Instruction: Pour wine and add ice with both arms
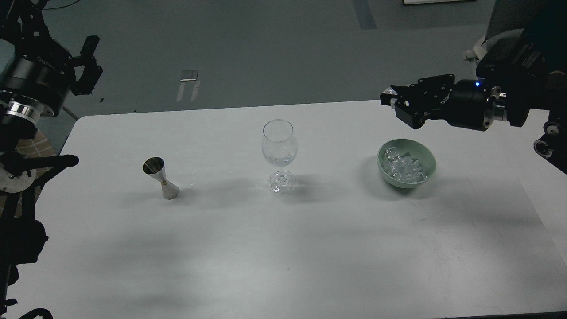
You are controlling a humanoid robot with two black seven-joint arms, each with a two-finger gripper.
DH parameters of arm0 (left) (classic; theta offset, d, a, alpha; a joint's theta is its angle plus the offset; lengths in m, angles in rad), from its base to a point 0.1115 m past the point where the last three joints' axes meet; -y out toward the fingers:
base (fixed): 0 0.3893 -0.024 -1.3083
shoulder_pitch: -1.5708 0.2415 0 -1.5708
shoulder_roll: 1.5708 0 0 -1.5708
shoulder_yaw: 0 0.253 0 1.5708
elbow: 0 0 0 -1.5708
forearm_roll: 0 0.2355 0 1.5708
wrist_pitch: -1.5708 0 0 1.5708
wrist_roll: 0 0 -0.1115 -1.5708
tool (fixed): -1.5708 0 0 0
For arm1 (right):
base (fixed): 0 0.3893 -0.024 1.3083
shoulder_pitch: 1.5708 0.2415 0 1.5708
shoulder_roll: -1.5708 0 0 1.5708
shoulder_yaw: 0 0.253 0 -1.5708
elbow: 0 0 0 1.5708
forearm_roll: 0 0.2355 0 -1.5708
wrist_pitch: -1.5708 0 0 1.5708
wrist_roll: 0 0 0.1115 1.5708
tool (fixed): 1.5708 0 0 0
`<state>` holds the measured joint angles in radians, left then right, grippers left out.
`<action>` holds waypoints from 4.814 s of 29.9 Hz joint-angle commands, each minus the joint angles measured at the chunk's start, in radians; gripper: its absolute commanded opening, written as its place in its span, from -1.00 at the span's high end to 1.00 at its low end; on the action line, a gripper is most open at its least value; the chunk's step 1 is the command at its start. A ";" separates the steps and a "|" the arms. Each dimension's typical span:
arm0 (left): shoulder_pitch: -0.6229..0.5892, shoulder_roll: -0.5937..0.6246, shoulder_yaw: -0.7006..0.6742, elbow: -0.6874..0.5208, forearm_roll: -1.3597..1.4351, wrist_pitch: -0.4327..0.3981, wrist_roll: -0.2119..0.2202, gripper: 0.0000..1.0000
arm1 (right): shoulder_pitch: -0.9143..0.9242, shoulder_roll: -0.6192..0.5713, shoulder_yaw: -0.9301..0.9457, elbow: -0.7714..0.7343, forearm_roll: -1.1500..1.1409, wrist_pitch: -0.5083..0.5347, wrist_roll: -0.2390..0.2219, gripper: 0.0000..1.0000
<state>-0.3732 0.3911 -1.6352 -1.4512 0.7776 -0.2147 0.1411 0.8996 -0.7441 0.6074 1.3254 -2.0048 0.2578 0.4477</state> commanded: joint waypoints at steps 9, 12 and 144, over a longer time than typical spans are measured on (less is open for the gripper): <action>0.000 -0.001 0.000 0.000 0.000 0.002 0.000 -0.96 | 0.301 0.278 -0.239 -0.107 0.011 0.066 0.002 0.96; 0.000 0.000 0.000 0.000 0.002 0.002 -0.002 -0.96 | 0.355 0.337 -0.262 -0.156 0.014 0.090 0.006 0.96; -0.375 0.060 0.156 0.408 -0.014 0.026 -0.063 -0.97 | 0.509 0.411 -0.241 -0.814 1.575 -0.137 0.041 -1.00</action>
<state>-0.7435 0.4369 -1.4859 -1.0494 0.7627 -0.2004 0.1280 1.4107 -0.3963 0.3576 0.5941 -0.4922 0.1506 0.4886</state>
